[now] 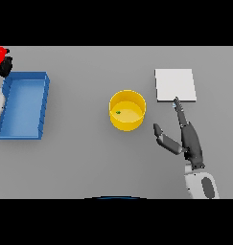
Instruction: Pick up the red beaker and tilt it to pour out 1 green nut into yellow bowl. Pick up the yellow bowl and place it on the metallic measuring scale.
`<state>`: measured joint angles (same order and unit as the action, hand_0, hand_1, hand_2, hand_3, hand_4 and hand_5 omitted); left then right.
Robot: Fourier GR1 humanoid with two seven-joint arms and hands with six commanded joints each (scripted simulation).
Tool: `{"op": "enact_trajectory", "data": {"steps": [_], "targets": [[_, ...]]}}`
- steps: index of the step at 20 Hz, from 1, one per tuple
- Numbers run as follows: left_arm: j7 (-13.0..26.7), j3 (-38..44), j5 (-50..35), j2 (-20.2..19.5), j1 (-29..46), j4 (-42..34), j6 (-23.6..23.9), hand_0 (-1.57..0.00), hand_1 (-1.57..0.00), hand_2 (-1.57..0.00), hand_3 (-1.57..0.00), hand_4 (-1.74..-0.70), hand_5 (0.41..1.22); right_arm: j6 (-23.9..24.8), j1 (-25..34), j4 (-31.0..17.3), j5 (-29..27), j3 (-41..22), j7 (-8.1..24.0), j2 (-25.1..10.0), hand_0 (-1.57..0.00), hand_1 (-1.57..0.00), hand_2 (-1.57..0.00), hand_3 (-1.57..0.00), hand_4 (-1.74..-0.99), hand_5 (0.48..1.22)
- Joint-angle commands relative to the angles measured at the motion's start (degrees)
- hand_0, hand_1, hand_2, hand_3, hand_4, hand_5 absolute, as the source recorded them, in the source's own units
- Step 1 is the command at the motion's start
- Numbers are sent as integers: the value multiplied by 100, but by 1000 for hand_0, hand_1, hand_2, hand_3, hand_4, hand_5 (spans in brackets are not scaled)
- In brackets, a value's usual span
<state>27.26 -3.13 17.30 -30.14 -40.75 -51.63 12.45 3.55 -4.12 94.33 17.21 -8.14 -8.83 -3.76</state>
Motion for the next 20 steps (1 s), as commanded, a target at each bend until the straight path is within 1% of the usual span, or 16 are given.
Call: {"op": "enact_trajectory", "data": {"steps": [1, 2, 3, 6, 7, 9, 10, 11, 12, 13, 14, 16, 17, 18, 19, 20], "targets": [[66, 9, -48, 50, 188, -239, 100, -1571, -1571, -1571, -1478, -1741, 1221, -22, 47, -39, -58, 16, -35, 19, 1, 1, 1, 1, -1014, 648], [50, 18, -96, 76, 395, -467, 161, -1571, -1571, -1571, -1497, -1741, 1221, -42, 115, -48, -103, 82, 16, -46, 1, 1, 1, 1, -1005, 647], [120, -2, -122, 158, 552, -613, 230, -1571, -1571, -1571, -1512, -1741, 1221, -47, 38, -26, -97, 55, -94, -36, 1, 1, 1, 1, -1004, 648], [420, -7, -195, 240, 890, -1047, 299, -1571, -1571, -1571, -1541, -1741, 1151, -49, 45, -35, -101, 21, -170, 19, 1, 1, 1, 1, -1012, 650], [565, -10, -198, 253, 944, -1127, 304, -1571, -1571, -1571, -1547, -1741, 1123, -15, 22, -25, -71, 27, -164, 17, 1, 1, 1, 1, -1010, 650], [516, -61, -125, 233, 1118, -1243, 337, -1571, -1571, -1571, -1555, -1741, 1046, 23, -9, -56, -39, 31, -131, 24, 1, 1, 1, 1, -1013, 644], [537, -124, -45, 196, 1158, -1313, 301, -1571, -1571, -1571, -1559, -1713, 991, 15, 46, -15, -66, 59, -65, 1, 1, 1, 1, 1, -1017, 638], [545, -169, 1, 160, 1294, -1447, 282, -1571, -1571, -1571, -1561, -1645, 941, 2, 22, -15, -54, 36, -126, -2, 1, 1, 1, 1, -1021, 636], [620, -206, 29, 115, 1346, -1539, 195, -1571, -1571, -1571, -1563, -1536, 892, 26, -9, 33, -8, 6, -143, 11, 1, 1, 1, 1, -1021, 636], [658, -227, 43, 86, 1448, -1630, 166, -1571, -1571, -1563, -1536, -1401, 848, 19, 29, 54, -31, 18, -92, 13, 1, 1, 1, 1, -1017, 635], [698, -240, 17, 97, 1498, -1670, 123, -1571, -1543, -1501, -1470, -1275, 810, 3, 7, 33, -75, 59, -112, -18, 1, 1, 1, 1, -1012, 634], [607, -248, -54, 29, 1577, -1852, -17, -1393, -1215, -1209, -1136, -1068, 749, 25, -65, -7, -88, 57, -197, 22, 1, 1, 1, 1, -1007, 635], [684, -265, -58, 35, 1576, -1833, -56, -1207, -995, -1020, -952, -1002, 720, 16, -18, -10, -91, 54, -211, 19, 1, 1, 1, 1, -1004, 636], [762, -282, -69, 49, 1582, -1841, -90, -965, -796, -816, -768, -958, 696, 6, 0, 26, -104, 48, -179, 27, 1, 1, 1, 1, -1004, 635], [738, -345, -51, 24, 1621, -1855, -185, -772, -637, -652, -614, -920, 677, -13, -43, 102, -125, 38, -162, 28, 1, 1, 1, 1, -1005, 634], [704, -395, -24, 5, 1650, -1826, -251, -617, -509, -522, -491, -889, 666, -2, -47, 62, -93, 31, -154, 26, 1, 1, 1, 1, -1008, 635]]}}
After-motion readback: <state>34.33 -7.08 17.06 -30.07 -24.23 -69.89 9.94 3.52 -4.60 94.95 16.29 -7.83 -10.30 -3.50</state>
